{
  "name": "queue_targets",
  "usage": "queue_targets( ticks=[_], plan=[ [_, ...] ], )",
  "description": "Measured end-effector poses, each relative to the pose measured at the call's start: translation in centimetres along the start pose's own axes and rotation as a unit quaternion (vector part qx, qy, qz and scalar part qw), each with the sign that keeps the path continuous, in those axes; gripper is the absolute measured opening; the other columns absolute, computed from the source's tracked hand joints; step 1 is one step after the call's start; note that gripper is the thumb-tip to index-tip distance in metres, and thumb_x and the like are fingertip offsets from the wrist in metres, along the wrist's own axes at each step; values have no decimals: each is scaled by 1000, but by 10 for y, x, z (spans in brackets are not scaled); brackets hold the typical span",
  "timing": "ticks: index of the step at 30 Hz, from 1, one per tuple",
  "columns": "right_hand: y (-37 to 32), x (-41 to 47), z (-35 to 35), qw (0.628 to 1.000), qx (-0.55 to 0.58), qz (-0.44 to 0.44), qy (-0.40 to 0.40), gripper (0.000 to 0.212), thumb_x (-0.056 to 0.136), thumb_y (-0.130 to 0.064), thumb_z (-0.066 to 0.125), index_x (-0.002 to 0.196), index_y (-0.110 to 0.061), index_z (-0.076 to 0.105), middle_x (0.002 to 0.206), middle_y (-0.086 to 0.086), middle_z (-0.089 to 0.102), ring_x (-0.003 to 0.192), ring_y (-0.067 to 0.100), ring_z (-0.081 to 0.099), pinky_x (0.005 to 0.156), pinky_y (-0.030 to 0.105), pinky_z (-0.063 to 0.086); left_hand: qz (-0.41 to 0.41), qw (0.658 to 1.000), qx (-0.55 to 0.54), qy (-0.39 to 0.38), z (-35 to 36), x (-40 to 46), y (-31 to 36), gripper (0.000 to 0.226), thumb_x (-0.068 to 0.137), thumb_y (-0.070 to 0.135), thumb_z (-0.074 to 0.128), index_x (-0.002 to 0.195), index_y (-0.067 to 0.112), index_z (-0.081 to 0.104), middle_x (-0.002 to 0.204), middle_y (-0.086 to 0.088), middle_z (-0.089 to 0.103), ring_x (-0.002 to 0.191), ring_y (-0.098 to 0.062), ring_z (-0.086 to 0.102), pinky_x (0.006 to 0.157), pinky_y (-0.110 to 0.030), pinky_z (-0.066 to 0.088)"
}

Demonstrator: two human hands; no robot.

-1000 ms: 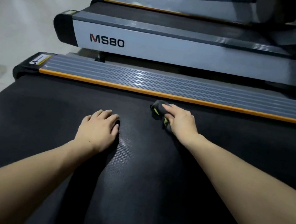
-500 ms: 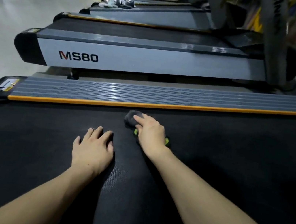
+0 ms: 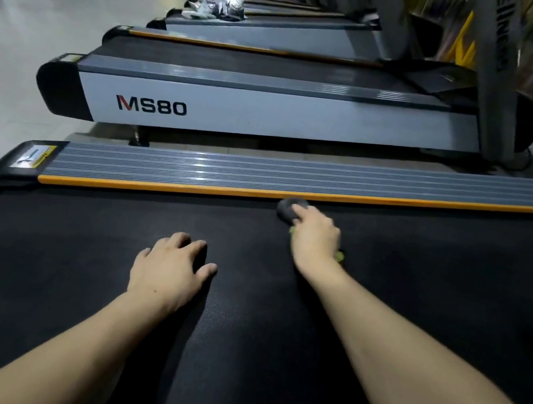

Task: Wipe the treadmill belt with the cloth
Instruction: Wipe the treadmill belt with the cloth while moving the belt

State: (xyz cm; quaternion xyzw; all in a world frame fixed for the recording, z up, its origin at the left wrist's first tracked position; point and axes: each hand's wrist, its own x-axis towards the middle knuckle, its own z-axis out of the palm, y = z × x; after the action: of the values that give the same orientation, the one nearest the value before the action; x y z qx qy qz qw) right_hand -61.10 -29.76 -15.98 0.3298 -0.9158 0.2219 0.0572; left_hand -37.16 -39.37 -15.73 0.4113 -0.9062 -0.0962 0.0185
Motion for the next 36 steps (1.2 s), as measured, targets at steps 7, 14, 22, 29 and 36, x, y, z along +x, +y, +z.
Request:
queue_targets(
  ticks=[7, 14, 22, 29, 36],
  plan=[
    [-93, -21, 30, 970, 61, -214, -100, 32, 97, -29, 52, 125, -41, 60, 125, -8, 62, 110, 27, 60, 88, 39, 50, -8, 1000, -19, -16, -2, 3, -9, 55, 92, 69, 39, 142, 45, 43, 151, 12, 38, 138, -17, 37, 114, -46, 33],
    [64, 18, -30, 998, 8, 56, 12, 28, 95, -33, 55, 122, -41, 60, 113, 0, 68, 100, 36, 65, 81, 38, 51, 0, 1000, -24, -1, -1, 3, -4, 53, 94, 67, 38, 141, 45, 43, 147, 12, 41, 136, -18, 38, 117, -45, 29],
    [-85, -17, 38, 999, 12, -53, -5, 22, 99, -23, 47, 110, -32, 63, 110, -1, 59, 99, 24, 60, 65, 30, 35, -3, 1000, -19, -2, 1, 1, -8, 52, 94, 67, 37, 141, 45, 42, 151, 10, 38, 139, -19, 35, 119, -47, 25],
    [-16, -6, -1, 985, 8, -161, -55, 35, 95, -29, 54, 128, -42, 58, 129, -10, 59, 113, 24, 60, 87, 36, 48, -11, 1000, -12, -6, -1, 4, -6, 56, 95, 69, 35, 145, 45, 40, 155, 11, 35, 141, -18, 35, 120, -47, 26],
    [54, 11, -27, 993, 5, 114, 36, 26, 101, -29, 48, 120, -35, 64, 116, 5, 62, 106, 34, 61, 82, 38, 48, -15, 1000, -15, -14, -1, 0, 3, 53, 97, 65, 35, 145, 43, 40, 156, 9, 34, 143, -19, 34, 120, -49, 24]
  ],
)
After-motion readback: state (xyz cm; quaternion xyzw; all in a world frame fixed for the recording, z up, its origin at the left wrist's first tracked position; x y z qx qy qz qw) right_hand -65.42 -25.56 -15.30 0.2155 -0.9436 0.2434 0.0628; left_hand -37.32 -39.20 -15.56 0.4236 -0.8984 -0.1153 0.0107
